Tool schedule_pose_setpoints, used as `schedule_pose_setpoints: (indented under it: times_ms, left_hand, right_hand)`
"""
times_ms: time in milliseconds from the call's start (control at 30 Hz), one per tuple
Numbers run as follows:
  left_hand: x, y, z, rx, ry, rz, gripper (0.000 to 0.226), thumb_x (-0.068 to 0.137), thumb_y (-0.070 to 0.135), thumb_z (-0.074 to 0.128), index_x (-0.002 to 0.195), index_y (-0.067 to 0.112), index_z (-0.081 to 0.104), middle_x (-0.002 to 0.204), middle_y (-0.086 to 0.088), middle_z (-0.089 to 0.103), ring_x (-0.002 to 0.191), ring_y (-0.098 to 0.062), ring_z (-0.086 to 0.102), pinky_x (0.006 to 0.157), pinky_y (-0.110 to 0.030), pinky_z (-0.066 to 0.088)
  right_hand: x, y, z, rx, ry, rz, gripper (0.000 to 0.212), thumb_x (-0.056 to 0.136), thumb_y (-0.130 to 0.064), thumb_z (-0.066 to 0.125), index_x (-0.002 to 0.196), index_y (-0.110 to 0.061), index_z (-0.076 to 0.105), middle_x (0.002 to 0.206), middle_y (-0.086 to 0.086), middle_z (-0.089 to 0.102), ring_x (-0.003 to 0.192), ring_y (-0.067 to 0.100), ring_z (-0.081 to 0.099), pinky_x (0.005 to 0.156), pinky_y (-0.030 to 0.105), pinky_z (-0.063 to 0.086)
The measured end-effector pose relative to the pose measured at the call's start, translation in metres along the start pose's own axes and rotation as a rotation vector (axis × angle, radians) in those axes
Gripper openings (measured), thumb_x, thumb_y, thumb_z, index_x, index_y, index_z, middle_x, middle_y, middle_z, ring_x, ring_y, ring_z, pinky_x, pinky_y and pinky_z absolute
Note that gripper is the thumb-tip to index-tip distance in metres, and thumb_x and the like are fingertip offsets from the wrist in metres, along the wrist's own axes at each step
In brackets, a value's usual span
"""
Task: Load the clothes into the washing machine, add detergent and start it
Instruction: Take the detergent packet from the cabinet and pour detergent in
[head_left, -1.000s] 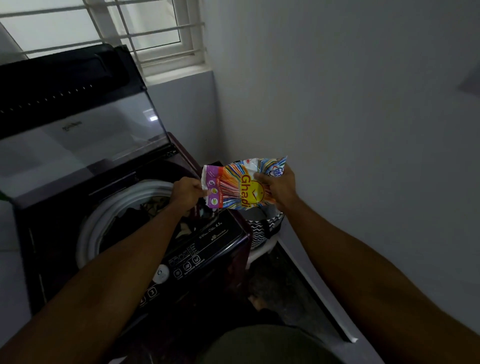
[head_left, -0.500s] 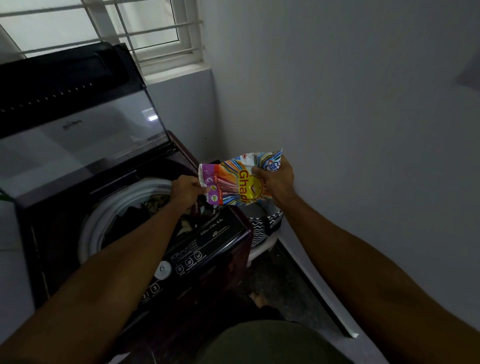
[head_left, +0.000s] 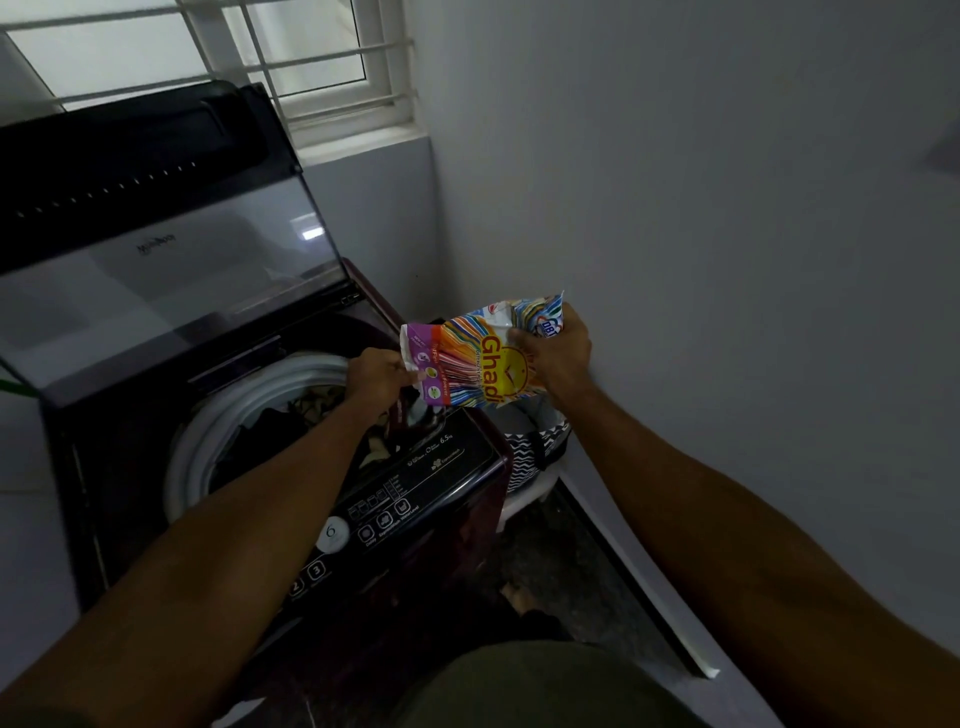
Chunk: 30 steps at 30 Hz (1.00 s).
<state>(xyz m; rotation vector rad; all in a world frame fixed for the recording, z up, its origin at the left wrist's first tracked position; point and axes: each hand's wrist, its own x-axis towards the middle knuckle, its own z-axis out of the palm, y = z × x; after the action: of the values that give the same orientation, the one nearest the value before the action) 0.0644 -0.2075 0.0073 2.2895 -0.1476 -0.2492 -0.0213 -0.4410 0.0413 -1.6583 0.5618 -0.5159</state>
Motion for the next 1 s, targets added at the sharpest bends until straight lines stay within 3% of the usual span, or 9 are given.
schedule_pose_setpoints:
  times_ms: [100, 233, 467, 600, 733, 1000]
  left_hand:
    - [0.001, 0.003, 0.0, -0.019, 0.013, -0.006, 0.024, 0.074, 0.026, 0.084, 0.088, 0.008, 0.077, 0.077, -0.007, 0.072, 0.058, -0.007, 0.056, 0.052, -0.019, 0.039]
    - [0.004, 0.005, 0.0, -0.038, 0.034, -0.011, 0.026, 0.072, 0.026, 0.085, 0.087, 0.007, 0.077, 0.077, -0.013, 0.073, 0.054, -0.007, 0.052, 0.054, -0.02, 0.039]
    - [0.008, 0.011, -0.002, -0.015, 0.071, -0.02, 0.028, 0.069, 0.032, 0.086, 0.081, 0.009, 0.077, 0.071, -0.012, 0.073, 0.056, -0.017, 0.059, 0.064, -0.034, 0.054]
    - [0.008, 0.014, -0.003, 0.0, 0.064, -0.03, 0.029, 0.07, 0.033, 0.086, 0.082, 0.008, 0.077, 0.074, -0.013, 0.073, 0.06, -0.019, 0.063, 0.067, -0.034, 0.056]
    - [0.004, 0.014, -0.004, -0.024, 0.055, -0.03, 0.028, 0.069, 0.031, 0.087, 0.087, 0.01, 0.078, 0.077, -0.009, 0.074, 0.065, -0.017, 0.066, 0.068, -0.031, 0.057]
    - [0.002, 0.013, -0.007, -0.013, 0.046, -0.03, 0.028, 0.068, 0.031, 0.087, 0.084, 0.009, 0.078, 0.073, -0.013, 0.073, 0.053, -0.018, 0.059, 0.065, -0.036, 0.057]
  right_hand:
    - [0.002, 0.001, 0.0, -0.008, 0.004, -0.011, 0.041, 0.065, -0.013, 0.085, 0.101, -0.013, 0.066, 0.091, 0.001, 0.073, 0.079, 0.017, 0.071, 0.069, 0.032, 0.06]
    - [0.002, -0.002, 0.001, 0.027, 0.02, -0.029, 0.038, 0.068, -0.006, 0.084, 0.102, -0.008, 0.067, 0.089, 0.002, 0.072, 0.074, 0.012, 0.067, 0.064, 0.022, 0.057]
    - [0.009, 0.001, 0.001, -0.017, 0.046, -0.026, 0.039, 0.065, -0.017, 0.086, 0.099, -0.013, 0.068, 0.091, 0.003, 0.074, 0.08, 0.019, 0.07, 0.075, 0.04, 0.06]
    - [0.012, 0.0, 0.001, -0.055, 0.023, -0.043, 0.041, 0.061, -0.028, 0.085, 0.097, -0.02, 0.068, 0.09, -0.002, 0.074, 0.081, 0.018, 0.071, 0.075, 0.043, 0.06]
    - [0.013, -0.002, 0.001, -0.073, 0.002, -0.047, 0.04, 0.064, -0.021, 0.086, 0.1, -0.016, 0.067, 0.091, -0.002, 0.074, 0.081, 0.016, 0.071, 0.076, 0.042, 0.061]
    - [0.014, -0.006, 0.001, -0.09, 0.001, -0.061, 0.038, 0.065, -0.017, 0.085, 0.099, -0.017, 0.069, 0.091, -0.002, 0.074, 0.081, 0.015, 0.071, 0.076, 0.037, 0.06]
